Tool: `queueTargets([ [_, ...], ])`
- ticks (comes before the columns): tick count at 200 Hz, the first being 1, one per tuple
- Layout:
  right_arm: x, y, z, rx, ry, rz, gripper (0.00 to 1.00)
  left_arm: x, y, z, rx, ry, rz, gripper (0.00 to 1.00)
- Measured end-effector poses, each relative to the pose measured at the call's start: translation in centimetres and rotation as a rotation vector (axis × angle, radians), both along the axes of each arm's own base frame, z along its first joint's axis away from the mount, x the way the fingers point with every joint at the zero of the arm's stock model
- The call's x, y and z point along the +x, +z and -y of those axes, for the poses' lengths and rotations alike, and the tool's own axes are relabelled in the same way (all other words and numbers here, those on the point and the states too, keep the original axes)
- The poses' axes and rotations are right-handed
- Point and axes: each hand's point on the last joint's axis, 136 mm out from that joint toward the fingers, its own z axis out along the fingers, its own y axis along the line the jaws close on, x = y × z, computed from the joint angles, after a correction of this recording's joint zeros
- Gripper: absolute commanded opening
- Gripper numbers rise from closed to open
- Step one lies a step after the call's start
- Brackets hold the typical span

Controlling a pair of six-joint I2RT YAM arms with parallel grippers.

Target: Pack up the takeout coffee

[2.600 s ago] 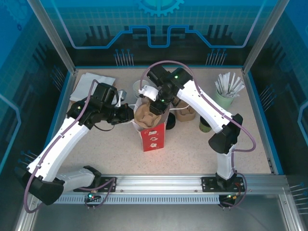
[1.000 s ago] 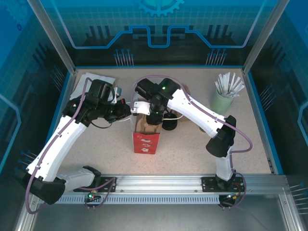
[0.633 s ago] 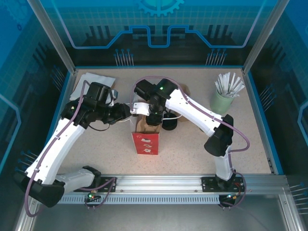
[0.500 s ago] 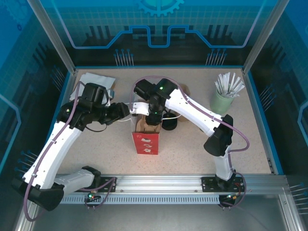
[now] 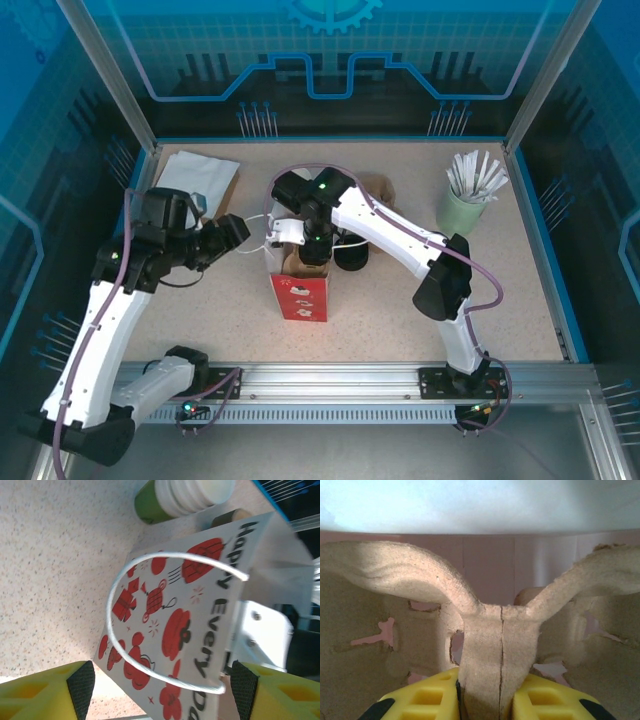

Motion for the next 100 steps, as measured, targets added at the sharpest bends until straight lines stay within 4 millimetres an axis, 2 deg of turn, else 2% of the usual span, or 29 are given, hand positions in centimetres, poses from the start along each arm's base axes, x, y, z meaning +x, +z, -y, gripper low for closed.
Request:
queueTargets([
  [32, 0.0, 0.0, 0.0, -0.001, 0.0, 0.0, 0.25, 0.6, -2.6, 0.1, 0.002, 0.005, -0.057, 0.8],
  [46, 0.0, 0.0, 0.0, 0.0, 0.0, 0.0, 0.25, 0.8, -3.2, 0.0, -0.005, 0.015, -0.063, 0.76],
  [63, 0.0, 0.0, 0.0, 0.0, 0.0, 0.0, 0.25, 1.3, -3.6, 0.0, -0.023, 0.037, -0.064, 0.61],
  [100, 0.0, -0.1, 0.0, -0.004, 0.003, -0.002, 0.25, 2.3, -3.6, 0.3, -0.045, 0.042, -0.043, 0.22],
])
